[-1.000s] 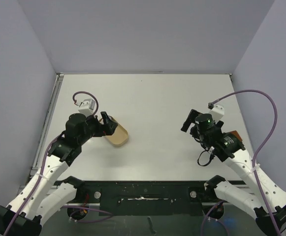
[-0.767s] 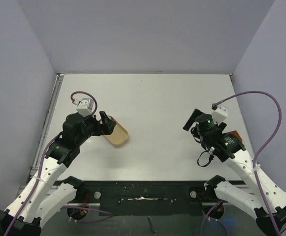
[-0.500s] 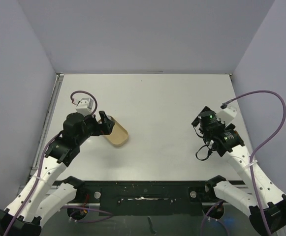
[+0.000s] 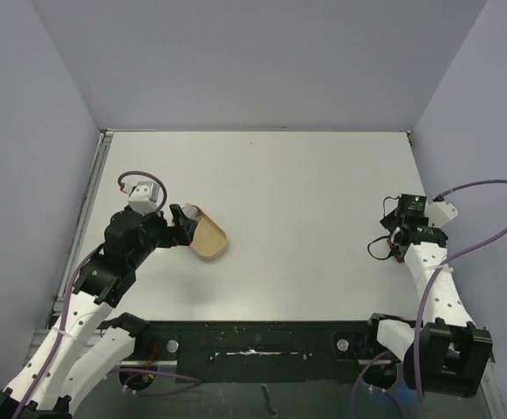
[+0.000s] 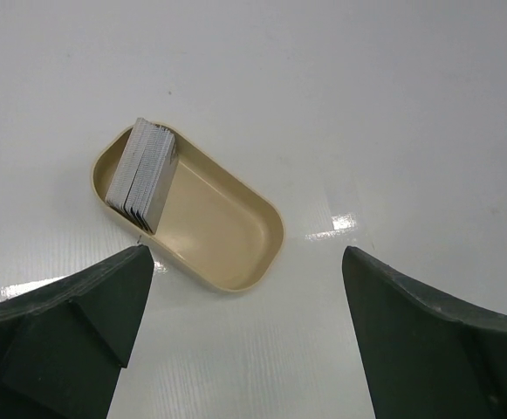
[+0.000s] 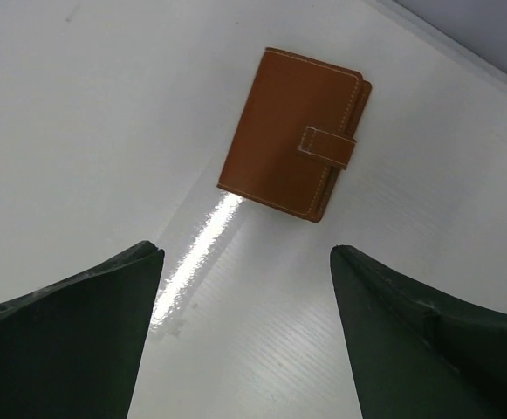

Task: Put the credit cards into the card holder
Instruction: Move the card holder to the center of the board.

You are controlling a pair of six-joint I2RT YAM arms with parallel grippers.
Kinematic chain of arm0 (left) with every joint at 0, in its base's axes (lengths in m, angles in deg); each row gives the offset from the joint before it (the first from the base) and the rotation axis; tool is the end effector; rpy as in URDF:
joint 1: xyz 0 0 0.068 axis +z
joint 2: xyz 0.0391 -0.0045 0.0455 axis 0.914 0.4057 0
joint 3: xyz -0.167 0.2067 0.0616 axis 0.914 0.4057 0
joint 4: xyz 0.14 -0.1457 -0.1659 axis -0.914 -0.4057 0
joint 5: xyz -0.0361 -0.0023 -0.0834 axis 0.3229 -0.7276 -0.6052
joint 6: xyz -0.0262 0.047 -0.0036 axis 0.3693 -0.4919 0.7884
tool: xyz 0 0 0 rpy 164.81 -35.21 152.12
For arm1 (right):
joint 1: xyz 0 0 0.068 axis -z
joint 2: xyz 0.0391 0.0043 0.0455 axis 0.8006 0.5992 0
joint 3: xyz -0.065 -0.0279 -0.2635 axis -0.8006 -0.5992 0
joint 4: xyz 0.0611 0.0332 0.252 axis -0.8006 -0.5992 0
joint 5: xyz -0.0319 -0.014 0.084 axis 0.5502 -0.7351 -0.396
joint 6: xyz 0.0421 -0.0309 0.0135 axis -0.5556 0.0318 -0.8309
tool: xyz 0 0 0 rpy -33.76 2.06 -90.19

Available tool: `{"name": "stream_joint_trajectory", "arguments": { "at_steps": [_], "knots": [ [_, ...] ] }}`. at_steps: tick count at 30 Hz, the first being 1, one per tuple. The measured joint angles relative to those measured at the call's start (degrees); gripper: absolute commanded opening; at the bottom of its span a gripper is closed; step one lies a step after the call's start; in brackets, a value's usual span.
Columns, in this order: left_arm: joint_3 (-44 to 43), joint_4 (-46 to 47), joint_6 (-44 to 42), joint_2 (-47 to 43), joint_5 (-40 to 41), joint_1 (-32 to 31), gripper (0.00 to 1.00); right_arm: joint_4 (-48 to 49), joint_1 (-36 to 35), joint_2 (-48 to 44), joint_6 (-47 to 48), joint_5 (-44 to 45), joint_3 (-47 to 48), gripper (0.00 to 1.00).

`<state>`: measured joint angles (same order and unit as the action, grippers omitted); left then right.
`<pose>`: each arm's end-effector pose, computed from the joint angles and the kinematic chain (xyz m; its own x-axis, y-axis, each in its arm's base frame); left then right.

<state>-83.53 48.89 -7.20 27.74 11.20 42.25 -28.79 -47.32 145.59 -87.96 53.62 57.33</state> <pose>0.1533 -0.0653 0.3093 -0.4633 -0.2300 -0.8558 0.1859 0.9190 -0.3476 0.2013 -0.0377 0.2568 -0.2461 0.6644 -0.7057 0.8247 0.5261 0.2077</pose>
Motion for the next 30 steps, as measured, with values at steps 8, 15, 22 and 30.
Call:
{"name": "stream_joint_trajectory", "arguments": {
  "at_steps": [8, 15, 22, 30],
  "knots": [
    [1.75, 0.59, -2.01, -4.31, -0.76, -0.42, 0.90, 5.22, 14.75, 6.82, 1.64, -10.16, -5.44, 0.70],
    [1.92, 0.59, -3.48, -5.42, -0.26, -3.96, 0.90, 11.41, 23.34, 14.69, 2.03, -17.03, -5.44, 0.64],
    [2.23, 0.61, -4.50, -6.67, 0.02, -5.03, 0.90, 13.92, 24.68, 21.46, 4.37, -22.40, -3.93, 0.62],
    [2.40, 0.61, -4.70, -7.45, 1.07, -5.03, 0.89, 13.35, 20.57, 28.50, 8.85, -24.85, 1.38, 0.57]
  ]
}}
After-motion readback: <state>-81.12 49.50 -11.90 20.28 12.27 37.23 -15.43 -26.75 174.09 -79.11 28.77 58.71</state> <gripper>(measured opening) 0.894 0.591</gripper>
